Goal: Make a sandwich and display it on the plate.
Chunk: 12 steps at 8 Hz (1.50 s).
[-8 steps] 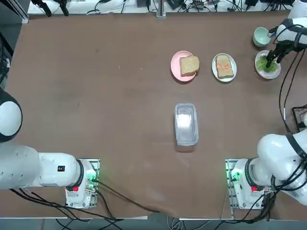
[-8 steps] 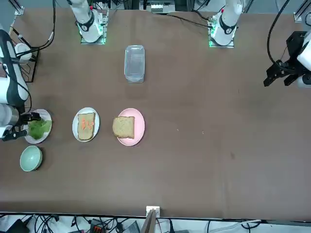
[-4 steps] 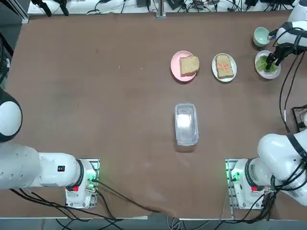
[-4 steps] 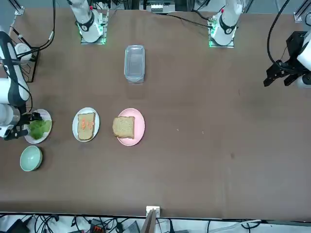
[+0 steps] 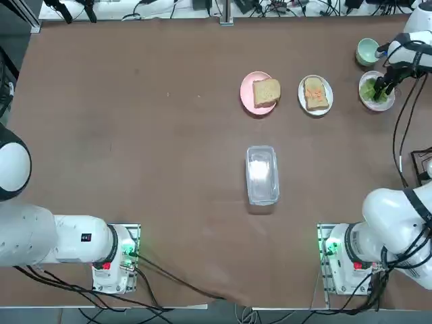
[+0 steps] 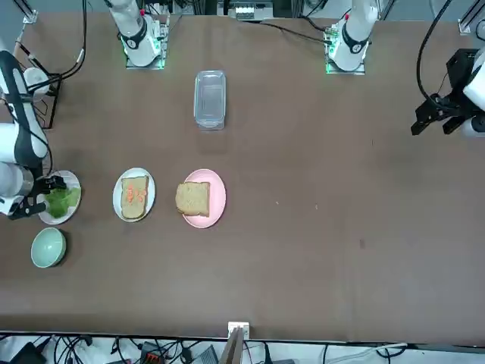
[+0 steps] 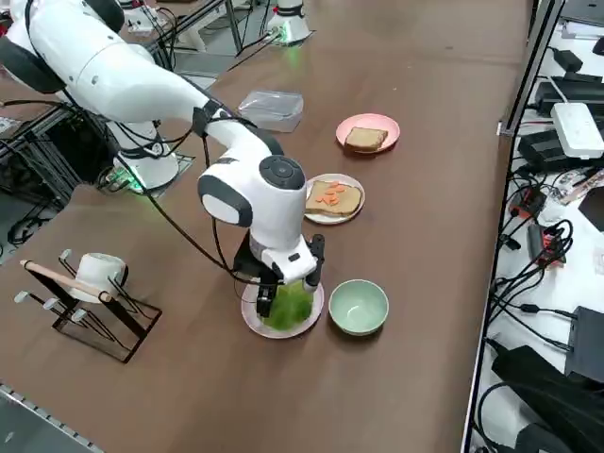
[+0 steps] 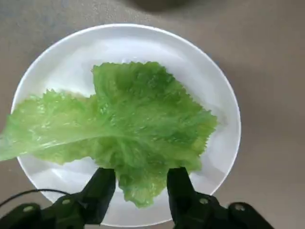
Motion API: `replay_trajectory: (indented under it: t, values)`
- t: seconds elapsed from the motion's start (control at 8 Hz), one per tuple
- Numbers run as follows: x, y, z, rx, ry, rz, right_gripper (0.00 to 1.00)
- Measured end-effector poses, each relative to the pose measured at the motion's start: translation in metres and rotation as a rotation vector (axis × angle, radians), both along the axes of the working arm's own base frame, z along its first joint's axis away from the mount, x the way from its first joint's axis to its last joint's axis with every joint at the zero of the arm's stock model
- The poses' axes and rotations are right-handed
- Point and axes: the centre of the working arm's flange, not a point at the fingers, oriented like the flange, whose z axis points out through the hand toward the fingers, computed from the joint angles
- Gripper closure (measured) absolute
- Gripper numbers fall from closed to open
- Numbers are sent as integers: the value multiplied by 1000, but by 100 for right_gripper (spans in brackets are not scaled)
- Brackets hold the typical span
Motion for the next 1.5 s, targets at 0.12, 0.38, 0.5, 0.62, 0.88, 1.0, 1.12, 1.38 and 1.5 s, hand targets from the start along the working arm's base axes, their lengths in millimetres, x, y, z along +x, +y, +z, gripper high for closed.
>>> replay_trajectory:
  t: [0.12, 0.38, 0.5, 0.62, 0.88, 1.0, 1.12, 1.38, 1.5]
  values:
    - [0, -1, 0, -9, 1, 8, 47]
    - [0, -1, -1, -20, 4, 18, 67]
    - [0, -1, -1, -20, 4, 19, 70]
    - [0, -1, -1, -21, 5, 19, 89]
    - [0, -2, 1, -24, 4, 17, 96]
    - [0, -3, 5, -29, 8, 15, 96]
    - [1, -4, 12, -38, 12, 13, 96]
    - [3, -4, 35, -60, 18, 10, 96]
    - [5, 2, 48, -67, 24, 15, 96]
